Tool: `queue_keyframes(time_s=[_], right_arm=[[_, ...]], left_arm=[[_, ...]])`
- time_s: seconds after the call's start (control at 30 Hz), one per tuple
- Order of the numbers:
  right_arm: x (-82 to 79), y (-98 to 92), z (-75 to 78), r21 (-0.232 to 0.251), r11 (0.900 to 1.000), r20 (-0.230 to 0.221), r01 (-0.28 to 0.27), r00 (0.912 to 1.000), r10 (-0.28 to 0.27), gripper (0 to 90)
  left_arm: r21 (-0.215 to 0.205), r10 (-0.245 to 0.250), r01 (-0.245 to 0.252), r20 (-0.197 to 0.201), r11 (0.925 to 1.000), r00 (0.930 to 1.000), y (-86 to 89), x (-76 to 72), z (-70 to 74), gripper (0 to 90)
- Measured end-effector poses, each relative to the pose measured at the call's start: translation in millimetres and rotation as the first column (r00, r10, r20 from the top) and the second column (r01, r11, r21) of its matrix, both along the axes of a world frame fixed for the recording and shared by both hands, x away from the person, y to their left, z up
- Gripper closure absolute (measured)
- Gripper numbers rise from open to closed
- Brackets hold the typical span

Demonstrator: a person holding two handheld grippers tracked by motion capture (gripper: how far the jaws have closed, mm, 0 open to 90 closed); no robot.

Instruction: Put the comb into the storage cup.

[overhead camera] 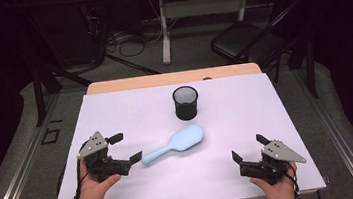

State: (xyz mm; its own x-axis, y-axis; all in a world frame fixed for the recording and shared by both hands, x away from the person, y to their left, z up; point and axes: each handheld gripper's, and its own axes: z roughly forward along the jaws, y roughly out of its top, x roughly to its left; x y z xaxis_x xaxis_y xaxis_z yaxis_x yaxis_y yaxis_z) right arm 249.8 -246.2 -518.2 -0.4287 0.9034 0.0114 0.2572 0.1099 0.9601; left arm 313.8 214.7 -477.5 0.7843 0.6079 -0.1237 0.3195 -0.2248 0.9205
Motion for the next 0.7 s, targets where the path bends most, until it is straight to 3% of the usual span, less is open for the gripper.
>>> queue_keyframes(time_s=[0.3, 0.4, 0.7], right_arm=[[2.9, -2.2, -0.3, 0.008, 1.0, -0.021, 0.0, 0.9998, 0.0, 2.5], [3.9, -1.2, 0.4, 0.015, 1.0, -0.006, -0.012, 0.9999, 0.012, 3.0], [3.0, 1.7, 1.8, 0.003, 1.0, -0.008, -0.018, 0.9998, 0.018, 3.1]], left_arm=[[0.022, -0.004, 0.004, -0.02, 0.9998, 0.9998, 0.1, 8.4, 11.4, 2.6], [0.038, 0.001, 0.001, -0.049, 0.9993, 0.9988, 0.4, 15.1, 15.2, 2.5], [0.124, -0.007, 0.019, -0.098, 0.9921, 0.9952, -9.0, 26.9, 22.2, 2.5]])
